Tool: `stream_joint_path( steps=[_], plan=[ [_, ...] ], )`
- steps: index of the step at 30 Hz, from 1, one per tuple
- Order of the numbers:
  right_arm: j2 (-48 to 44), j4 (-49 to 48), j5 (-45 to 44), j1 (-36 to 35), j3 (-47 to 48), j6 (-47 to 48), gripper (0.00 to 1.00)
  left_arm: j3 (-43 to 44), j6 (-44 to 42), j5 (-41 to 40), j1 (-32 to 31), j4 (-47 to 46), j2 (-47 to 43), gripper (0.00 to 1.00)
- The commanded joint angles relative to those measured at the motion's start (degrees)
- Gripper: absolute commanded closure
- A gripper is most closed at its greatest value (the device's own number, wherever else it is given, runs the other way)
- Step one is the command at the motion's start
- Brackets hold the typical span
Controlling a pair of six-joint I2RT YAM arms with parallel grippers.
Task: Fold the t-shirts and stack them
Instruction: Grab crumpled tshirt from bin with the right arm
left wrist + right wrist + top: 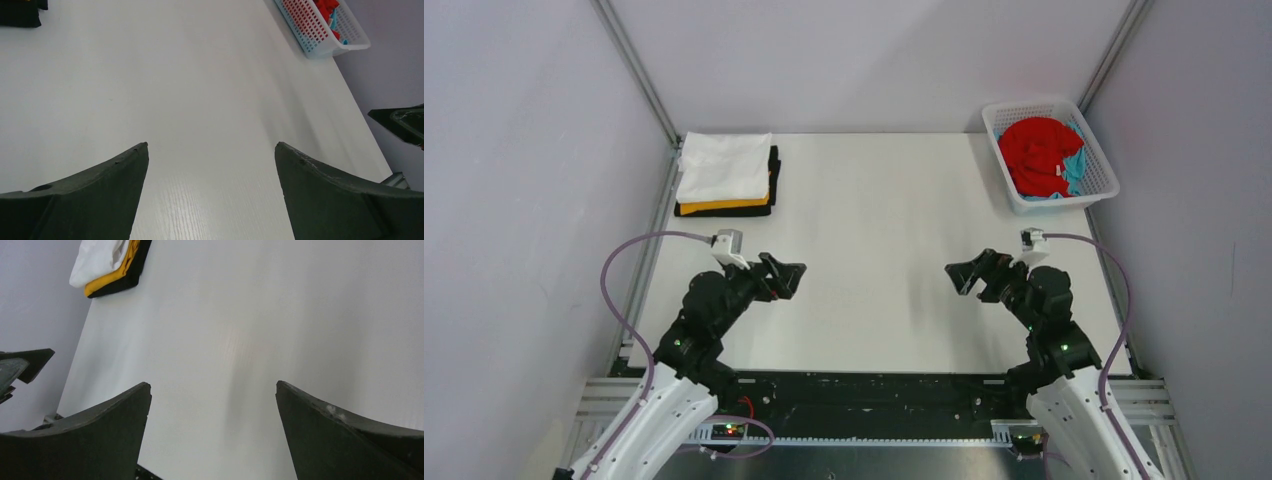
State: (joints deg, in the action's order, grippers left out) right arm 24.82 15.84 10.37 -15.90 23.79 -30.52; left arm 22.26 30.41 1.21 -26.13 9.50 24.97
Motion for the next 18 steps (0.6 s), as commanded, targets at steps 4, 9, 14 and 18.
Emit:
stream_joint_path(
  steps=[4,9,14,18],
  plan=[
    [9.70,-9.41,-11.18,1.11,11.09,6.13,0.01,2.68,-1.51,-5.23,-0.16,-2.14,1.69,0.00],
    [29.65,-9.35,-17.60,7.87,27.09,6.77,0.00,4.28,-1.81,-9.95,-0.15,-2.46,3.80,0.00],
    [50.37,-9.75,-25.64,15.70,42.45,8.70,0.00,4.66,-1.83,-16.14,-0.17,-2.73,5.33,0.00],
    [64.55,-12.70,-21.56,21.13,52.17,7.44,0.01,4.17,-1.75,-21.73,-0.06,-2.26,5.61,0.00]
  ],
)
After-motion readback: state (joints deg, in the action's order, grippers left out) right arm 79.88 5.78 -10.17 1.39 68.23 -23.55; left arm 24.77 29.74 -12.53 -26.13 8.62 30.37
